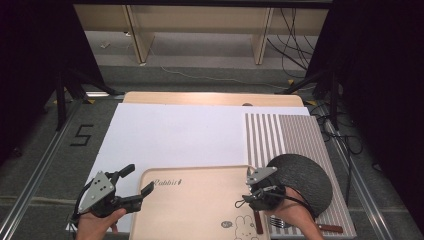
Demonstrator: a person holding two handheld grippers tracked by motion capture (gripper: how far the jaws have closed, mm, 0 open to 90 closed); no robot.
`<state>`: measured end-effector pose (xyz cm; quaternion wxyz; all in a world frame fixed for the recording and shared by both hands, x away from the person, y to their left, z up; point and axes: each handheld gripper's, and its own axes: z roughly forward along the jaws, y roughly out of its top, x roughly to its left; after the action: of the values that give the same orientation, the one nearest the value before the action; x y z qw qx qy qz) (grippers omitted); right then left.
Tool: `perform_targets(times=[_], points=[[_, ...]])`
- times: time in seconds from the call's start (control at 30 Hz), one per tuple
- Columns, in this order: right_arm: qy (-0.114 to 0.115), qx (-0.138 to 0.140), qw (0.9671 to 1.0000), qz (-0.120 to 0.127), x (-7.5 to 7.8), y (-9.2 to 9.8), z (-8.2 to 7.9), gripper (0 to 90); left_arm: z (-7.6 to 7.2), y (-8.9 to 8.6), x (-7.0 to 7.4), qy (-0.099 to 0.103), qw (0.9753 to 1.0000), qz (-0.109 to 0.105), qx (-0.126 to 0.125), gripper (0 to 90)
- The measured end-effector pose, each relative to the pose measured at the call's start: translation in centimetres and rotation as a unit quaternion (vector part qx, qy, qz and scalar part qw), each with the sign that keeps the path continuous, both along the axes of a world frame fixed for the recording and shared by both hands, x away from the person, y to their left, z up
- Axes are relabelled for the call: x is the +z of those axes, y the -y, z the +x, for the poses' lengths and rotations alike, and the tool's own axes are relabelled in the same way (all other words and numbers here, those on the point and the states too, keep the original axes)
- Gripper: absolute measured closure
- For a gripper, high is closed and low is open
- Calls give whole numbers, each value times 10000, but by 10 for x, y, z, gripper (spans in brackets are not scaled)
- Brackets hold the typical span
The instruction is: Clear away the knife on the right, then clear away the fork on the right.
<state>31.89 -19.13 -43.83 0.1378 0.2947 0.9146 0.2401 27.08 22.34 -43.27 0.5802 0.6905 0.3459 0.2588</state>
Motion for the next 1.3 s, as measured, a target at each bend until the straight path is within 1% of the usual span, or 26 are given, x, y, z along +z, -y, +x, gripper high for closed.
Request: perform_targets(times=[0.03, 0.13, 0.17, 0.23, 0.33, 0.37, 0.4, 0.43, 0.47, 0.5, 0.53, 0.57, 0.6, 0.67, 0.7, 0.73, 0.77, 0.87, 0.9, 0.97, 1.0, 1.07, 1.1, 1.17, 1.27, 1.3], points=[[75, 67, 9999, 31, 1, 1, 1, 461, 0, 0, 0, -1, 10000, 5, -2, 173], [191, -101, 9998, 55, 3, 2, -1, 399, 1, 0, 0, -1, 10000, 12, -8, 173], [287, -15, 9996, 83, 3, 3, 0, 378, 1, 0, 0, -7, 10000, 5, -11, 172], [312, -58, 9994, 111, 4, 5, -1, 353, 1, 0, 0, -19, 10000, -5, -6, 173], [252, -41, 9995, 158, 8, 9, -1, 322, 2, 1, -1, -1, 10000, -41, -21, 172], [287, -93, 9994, 194, 9, 9, -1, 312, 2, 1, -1, -2, 10000, -42, -18, 173], [185, -199, 9994, 201, 10, 10, -4, 301, 2, 1, -1, 0, 10000, -46, -17, 172], [222, -205, 9993, 230, 10, 10, -4, 288, 2, 1, -1, -5, 10000, -48, -17, 173], [167, -135, 9995, 217, 11, 12, -3, 279, 2, 1, -1, -10, 10000, -53, -17, 173], [186, -122, 9994, 253, 11, 12, -3, 274, 2, 1, -1, -10, 10000, -46, -20, 173], [290, -49, 9992, 256, 9, 13, -3, 268, 3, 1, -1, -8, 10000, -47, -20, 172], [179, -178, 9994, 227, 11, 13, -5, 262, 3, 1, -1, -8, 10000, -44, -18, 173], [128, -156, 9995, 230, 12, 13, -6, 256, 3, 1, -1, -8, 10000, -46, -15, 172], [130, -136, 9996, 218, 12, 14, -7, 246, 2, 0, 0, -30, 10000, -19, 4, 173], [220, -194, 9993, 241, 11, 13, -7, 242, 1, 0, 0, -25, 10000, -21, 4, 173], [160, -174, 9995, 212, 13, 14, -7, 242, 1, 0, 0, -25, 10000, -20, 8, 173], [240, -164, 9992, 259, 12, 14, -8, 240, 2, 0, 0, -28, 10000, -23, 8, 172], [121, -173, 9995, 221, 15, 16, -9, 235, 1, 1, 0, -29, 10000, -19, 1, 173], [221, -228, 9991, 266, 14, 17, -10, 235, 1, 1, 0, -27, 10000, -19, 0, 173], [229, -238, 9991, 269, 15, 19, -10, 232, 1, 0, 0, -33, 10000, -24, 0, 173], [100, -275, 9992, 280, 17, 20, -11, 232, 1, 0, 0, -35, 10000, -23, 0, 173], [215, -310, 9988, 297, 16, 23, -12, 232, 1, 0, 0, -35, 10000, -33, 14, 173], [146, -276, 9992, 265, 18, 25, -12, 232, 1, 0, 0, -35, 10000, -34, 8, 172], [220, -377, 9986, 311, 17, 28, -14, 232, 1, 0, 0, -28, 10000, -17, -10, 172], [140, -425, 9986, 295, 19, 34, -17, 232, 1, 0, 0, -12, 10000, 7, -1, 173], [159, -494, 9980, 363, 19, 35, -19, 232, 1, 0, 0, -15, 10000, 5, 0, 172]])
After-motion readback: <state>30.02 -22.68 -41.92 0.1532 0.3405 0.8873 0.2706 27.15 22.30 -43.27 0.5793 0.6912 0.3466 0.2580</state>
